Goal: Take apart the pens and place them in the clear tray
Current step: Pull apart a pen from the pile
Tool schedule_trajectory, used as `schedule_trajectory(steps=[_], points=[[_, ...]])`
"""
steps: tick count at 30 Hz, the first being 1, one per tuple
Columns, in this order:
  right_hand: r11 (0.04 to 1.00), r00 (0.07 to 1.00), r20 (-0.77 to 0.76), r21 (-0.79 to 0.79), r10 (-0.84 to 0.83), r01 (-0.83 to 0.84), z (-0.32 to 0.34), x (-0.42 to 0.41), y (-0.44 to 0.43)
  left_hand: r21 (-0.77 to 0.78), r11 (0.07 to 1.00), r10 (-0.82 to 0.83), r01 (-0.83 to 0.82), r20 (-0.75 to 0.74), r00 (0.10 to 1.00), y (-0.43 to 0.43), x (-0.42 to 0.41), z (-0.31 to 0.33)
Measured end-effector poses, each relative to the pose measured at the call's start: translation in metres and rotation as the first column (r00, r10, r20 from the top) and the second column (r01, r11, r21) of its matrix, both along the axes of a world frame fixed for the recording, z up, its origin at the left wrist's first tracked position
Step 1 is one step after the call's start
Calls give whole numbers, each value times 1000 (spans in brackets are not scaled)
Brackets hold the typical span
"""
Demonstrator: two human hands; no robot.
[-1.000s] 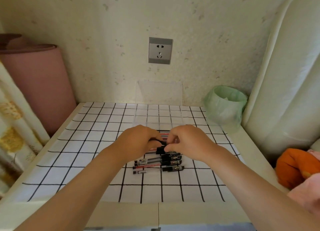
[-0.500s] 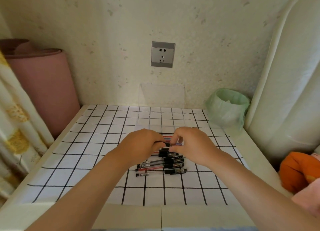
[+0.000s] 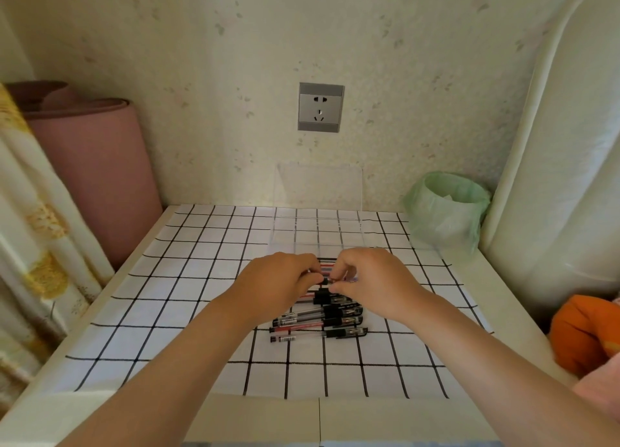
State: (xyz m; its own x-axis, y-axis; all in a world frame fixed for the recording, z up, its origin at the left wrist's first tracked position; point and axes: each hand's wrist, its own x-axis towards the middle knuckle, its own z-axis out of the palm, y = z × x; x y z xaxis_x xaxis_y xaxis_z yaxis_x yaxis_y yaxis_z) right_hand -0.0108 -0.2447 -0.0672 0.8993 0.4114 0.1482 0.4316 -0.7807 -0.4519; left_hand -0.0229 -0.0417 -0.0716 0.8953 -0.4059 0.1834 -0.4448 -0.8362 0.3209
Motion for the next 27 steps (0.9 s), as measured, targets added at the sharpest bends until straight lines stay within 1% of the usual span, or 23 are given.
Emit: schedule_trajectory(steps=[2,6,9,13,16,21,24,27], points=[[1000,1000,6,0,0,0,0,0,1,-23,1000,-8,7,-15,1000,0,-1,0],[999,1000,15,24,22,-22,0,0,1,9,1000,-2,2,1,1000,0,-2,1],[999,999,32,33,36,-37,-1,1,1,8,1000,10,-10,-13,1000,1,0,-1],[999,999,43,36,18,-19,-2,2,-1,46,999,8,-8,2,1000,-2,3,-4],[1000,999,52,22,10,-11,-5,3,-2,-6,1000,-20,20,-6,1000,-2,2,-5],[999,999,22,33,37,-38,-7,4,0,27,1000,-10,9,24,1000,4,-1,-7],[996,998,-3,59,68,-68,-9,4,3,16,1000,16,-16,-7,1000,10,-1,-11],[995,996,3,37,91,-91,-11,3,7,-21,999,33,-34,-52,998,14,-5,-11]])
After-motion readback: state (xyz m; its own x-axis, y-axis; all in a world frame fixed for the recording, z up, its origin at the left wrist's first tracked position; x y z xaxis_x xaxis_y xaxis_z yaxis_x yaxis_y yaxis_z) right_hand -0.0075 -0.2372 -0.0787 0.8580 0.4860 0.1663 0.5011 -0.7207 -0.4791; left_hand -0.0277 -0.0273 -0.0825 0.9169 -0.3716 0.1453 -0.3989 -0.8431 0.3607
